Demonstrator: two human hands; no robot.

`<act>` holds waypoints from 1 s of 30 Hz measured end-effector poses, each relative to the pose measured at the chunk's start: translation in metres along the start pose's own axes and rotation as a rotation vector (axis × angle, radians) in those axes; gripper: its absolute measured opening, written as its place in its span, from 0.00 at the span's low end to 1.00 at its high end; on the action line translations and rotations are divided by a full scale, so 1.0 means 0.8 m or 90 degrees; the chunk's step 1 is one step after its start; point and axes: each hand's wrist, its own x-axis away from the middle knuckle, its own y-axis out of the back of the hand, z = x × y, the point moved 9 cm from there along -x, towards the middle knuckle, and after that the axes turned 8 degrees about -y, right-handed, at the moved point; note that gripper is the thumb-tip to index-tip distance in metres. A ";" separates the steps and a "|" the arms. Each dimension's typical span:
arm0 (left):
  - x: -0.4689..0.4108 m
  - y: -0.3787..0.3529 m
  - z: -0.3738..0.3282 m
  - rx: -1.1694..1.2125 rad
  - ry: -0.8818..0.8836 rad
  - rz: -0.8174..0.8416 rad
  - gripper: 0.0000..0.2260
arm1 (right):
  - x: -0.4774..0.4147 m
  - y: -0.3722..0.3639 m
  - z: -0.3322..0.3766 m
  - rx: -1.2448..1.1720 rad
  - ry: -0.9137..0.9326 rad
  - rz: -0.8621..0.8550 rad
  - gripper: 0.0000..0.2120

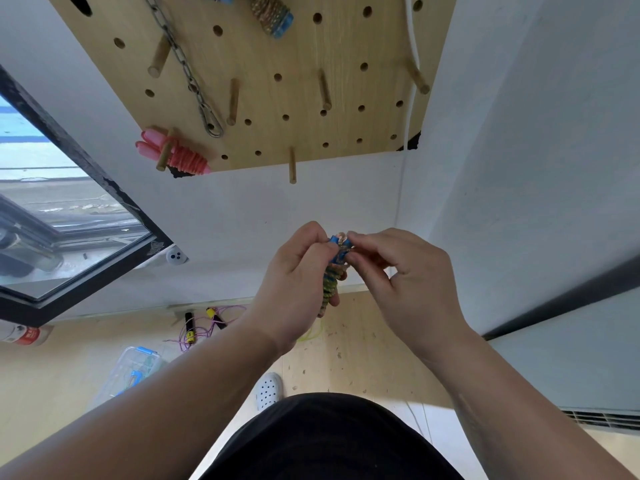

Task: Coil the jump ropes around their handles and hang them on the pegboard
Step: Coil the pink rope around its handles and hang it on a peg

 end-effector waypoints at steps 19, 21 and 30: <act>-0.001 0.000 0.021 0.008 0.098 0.015 0.11 | -0.001 -0.027 0.003 0.107 0.098 0.038 0.11; 0.002 -0.001 0.022 0.028 0.099 0.013 0.15 | 0.001 -0.028 0.006 0.099 0.097 0.054 0.10; 0.006 -0.012 0.013 0.129 0.075 0.028 0.11 | 0.001 -0.009 0.015 0.060 0.065 0.024 0.08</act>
